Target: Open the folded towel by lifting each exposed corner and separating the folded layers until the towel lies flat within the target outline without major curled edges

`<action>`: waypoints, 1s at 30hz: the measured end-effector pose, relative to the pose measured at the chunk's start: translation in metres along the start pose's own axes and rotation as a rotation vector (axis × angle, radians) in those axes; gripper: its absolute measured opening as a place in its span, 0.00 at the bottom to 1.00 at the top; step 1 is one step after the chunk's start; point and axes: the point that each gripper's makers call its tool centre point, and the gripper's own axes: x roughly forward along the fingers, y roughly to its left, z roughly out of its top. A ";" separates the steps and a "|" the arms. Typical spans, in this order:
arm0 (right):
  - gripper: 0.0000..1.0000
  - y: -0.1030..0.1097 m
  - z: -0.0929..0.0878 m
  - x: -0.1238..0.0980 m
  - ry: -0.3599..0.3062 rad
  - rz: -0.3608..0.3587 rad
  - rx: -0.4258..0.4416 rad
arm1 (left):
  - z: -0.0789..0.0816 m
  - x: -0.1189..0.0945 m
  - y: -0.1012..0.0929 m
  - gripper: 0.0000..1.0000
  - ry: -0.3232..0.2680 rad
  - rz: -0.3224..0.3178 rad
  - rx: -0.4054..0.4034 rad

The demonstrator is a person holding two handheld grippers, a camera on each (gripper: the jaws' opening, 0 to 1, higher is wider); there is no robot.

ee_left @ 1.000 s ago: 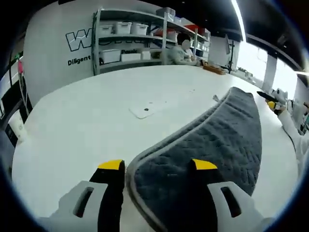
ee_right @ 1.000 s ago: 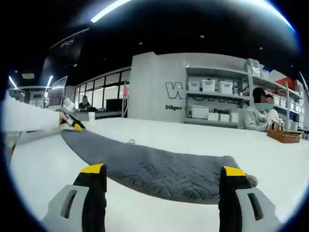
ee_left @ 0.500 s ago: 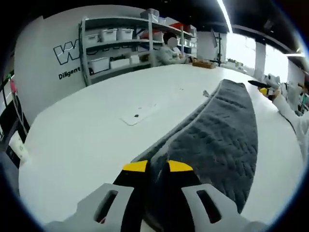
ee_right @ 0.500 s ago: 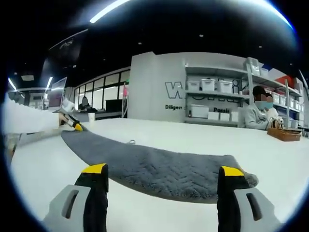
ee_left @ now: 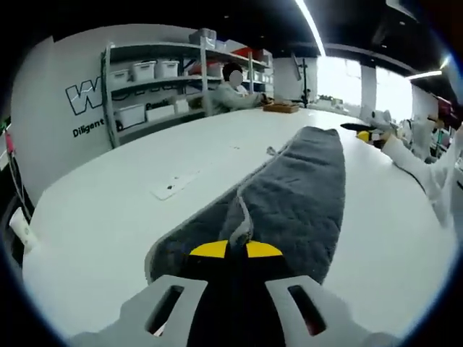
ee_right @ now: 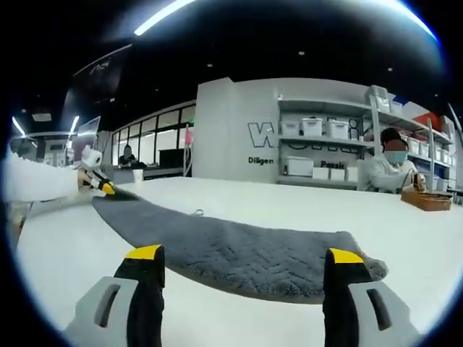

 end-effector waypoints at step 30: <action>0.88 -0.004 -0.002 0.000 0.004 -0.005 0.022 | -0.041 -0.066 -0.139 0.05 -0.047 -0.185 0.024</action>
